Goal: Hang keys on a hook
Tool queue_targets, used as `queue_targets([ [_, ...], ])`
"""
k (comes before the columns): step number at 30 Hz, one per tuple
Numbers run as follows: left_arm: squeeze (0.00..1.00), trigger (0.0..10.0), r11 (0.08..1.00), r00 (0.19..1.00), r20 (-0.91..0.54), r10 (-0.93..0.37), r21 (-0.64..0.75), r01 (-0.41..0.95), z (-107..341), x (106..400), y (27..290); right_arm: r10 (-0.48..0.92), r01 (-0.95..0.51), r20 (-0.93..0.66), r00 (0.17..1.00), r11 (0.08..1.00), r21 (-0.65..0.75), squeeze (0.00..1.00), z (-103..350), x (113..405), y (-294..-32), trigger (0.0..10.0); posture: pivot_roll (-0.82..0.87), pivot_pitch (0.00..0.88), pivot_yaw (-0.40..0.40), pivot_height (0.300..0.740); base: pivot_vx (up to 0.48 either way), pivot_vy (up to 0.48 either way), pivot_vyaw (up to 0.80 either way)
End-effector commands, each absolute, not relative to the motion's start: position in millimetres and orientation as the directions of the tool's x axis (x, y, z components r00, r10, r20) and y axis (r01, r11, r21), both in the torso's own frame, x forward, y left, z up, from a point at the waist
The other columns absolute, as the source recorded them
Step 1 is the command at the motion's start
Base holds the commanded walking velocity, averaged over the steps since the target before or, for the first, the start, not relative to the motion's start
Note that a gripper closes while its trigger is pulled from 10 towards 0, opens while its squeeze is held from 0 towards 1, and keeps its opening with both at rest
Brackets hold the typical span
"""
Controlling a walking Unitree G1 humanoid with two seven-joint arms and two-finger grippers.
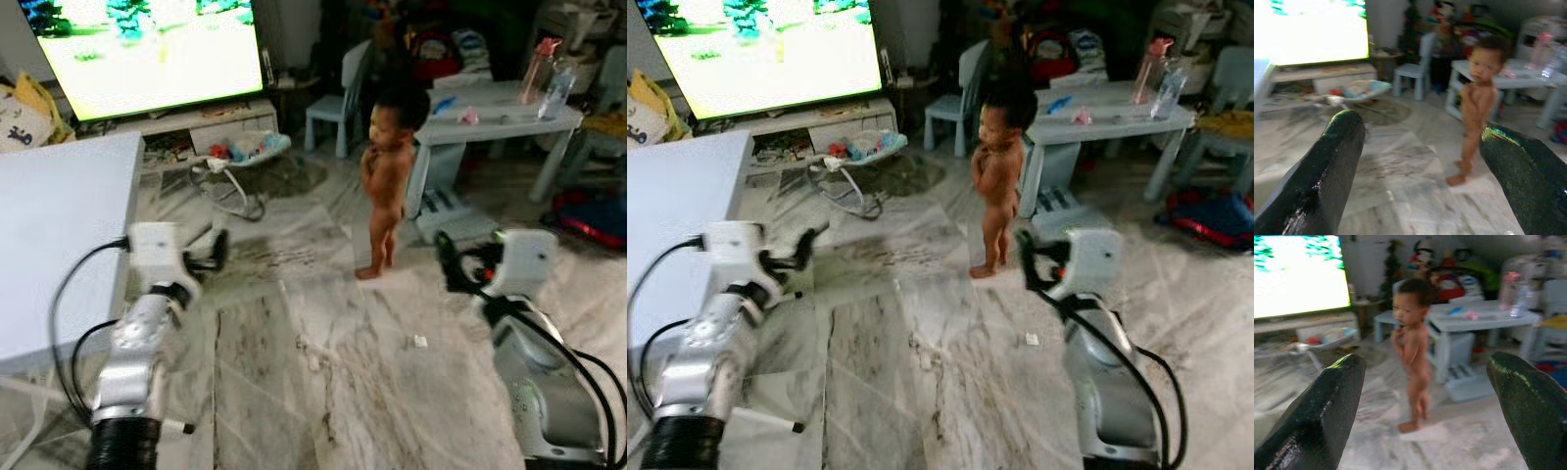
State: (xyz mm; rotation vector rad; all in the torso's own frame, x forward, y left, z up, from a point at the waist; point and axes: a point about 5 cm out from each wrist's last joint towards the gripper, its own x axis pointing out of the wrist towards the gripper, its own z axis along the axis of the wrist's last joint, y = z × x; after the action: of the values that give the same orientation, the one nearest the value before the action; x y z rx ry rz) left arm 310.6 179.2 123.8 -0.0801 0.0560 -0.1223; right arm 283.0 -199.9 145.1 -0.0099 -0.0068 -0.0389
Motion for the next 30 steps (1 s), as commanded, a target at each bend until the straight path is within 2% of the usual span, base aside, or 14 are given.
queue_targets([
  [1, 0.00, 10.0, 0.990, 0.987, -0.088, -0.133, -0.067, 0.127, 118, 310, 182, -0.041, 0.041, 0.005, 0.999, 0.999, -0.011, 0.00, 146, 286, -198, 10.0, -0.04, 0.000, 0.051, 0.740, 0.000, 0.000, -0.78],
  [10, 0.00, 10.0, 0.990, 0.987, -0.099, -0.129, -0.077, 0.121, 117, 316, 188, -0.057, 0.058, 0.004, 0.998, 0.998, -0.021, 0.00, 144, 291, -204, 10.0, -0.03, 0.000, 0.050, 0.740, 0.000, 0.000, -0.79],
  [12, 0.00, 10.0, 0.987, 0.986, -0.114, -0.123, -0.115, 0.110, 116, 316, 189, -0.060, 0.060, 0.007, 0.998, 0.998, -0.022, 0.00, 145, 292, -205, 10.0, -0.03, 0.000, 0.050, 0.740, 0.000, 0.000, -0.79],
  [21, 0.00, 10.0, 0.990, 0.986, -0.121, -0.112, -0.100, 0.101, 113, 316, 195, -0.073, 0.074, 0.006, 0.997, 0.997, -0.032, 0.00, 143, 295, -212, 10.0, -0.03, 0.000, 0.053, 0.740, 0.000, 0.000, -0.77],
  [30, 0.00, 10.0, 0.991, 0.988, -0.113, -0.102, -0.102, 0.090, 115, 319, 202, -0.074, 0.075, 0.014, 0.997, 0.996, -0.038, 0.00, 142, 294, -214, 10.0, -0.03, 0.000, 0.056, 0.740, 0.000, 0.000, -0.05],
])
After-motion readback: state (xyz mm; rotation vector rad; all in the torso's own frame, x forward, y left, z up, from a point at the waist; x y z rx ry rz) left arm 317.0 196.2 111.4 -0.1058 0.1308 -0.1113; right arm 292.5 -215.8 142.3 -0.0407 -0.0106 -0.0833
